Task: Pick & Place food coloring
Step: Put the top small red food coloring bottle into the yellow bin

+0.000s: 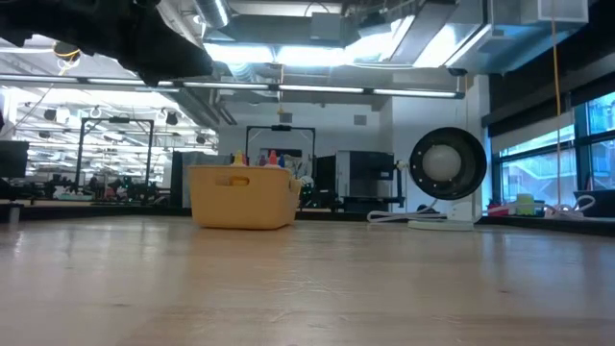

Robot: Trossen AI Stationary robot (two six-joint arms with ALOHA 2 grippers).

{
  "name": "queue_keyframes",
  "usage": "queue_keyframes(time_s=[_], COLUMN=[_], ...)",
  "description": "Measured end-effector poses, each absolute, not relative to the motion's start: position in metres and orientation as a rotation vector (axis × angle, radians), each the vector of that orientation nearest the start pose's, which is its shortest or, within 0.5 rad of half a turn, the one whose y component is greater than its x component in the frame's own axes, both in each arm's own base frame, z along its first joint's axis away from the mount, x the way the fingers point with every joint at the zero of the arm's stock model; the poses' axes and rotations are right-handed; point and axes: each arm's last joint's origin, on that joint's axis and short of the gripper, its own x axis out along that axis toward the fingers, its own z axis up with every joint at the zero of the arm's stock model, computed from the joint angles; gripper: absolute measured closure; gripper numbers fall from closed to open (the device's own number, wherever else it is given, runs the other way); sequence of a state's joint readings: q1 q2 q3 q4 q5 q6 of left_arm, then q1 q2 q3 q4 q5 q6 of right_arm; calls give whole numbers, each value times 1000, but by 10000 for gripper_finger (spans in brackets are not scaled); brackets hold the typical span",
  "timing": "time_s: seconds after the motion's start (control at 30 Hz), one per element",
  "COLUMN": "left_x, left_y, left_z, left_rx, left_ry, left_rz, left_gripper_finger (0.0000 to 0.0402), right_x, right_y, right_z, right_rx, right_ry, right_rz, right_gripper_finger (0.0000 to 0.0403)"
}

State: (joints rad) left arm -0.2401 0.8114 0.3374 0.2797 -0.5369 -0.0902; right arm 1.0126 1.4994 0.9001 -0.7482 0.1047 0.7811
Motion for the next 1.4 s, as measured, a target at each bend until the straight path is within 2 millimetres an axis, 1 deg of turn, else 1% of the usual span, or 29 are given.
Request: queue_keyframes(time_s=[0.53,1.13,1.4], left_x=[173,173,173], left_y=[-27,-27,-27], left_z=[219,219,219], left_rx=[-16,-16,-16], left_ry=[167,167,167], left_rz=[298,298,298], left_gripper_finger=[254,254,254], right_x=[141,145,145], right_y=[222,228,228], right_z=[160,161,161], right_rx=[-143,-98,-111], right_ry=[1430,1385,1381], right_rz=[209,248,261], right_gripper_finger=[260,260,260])
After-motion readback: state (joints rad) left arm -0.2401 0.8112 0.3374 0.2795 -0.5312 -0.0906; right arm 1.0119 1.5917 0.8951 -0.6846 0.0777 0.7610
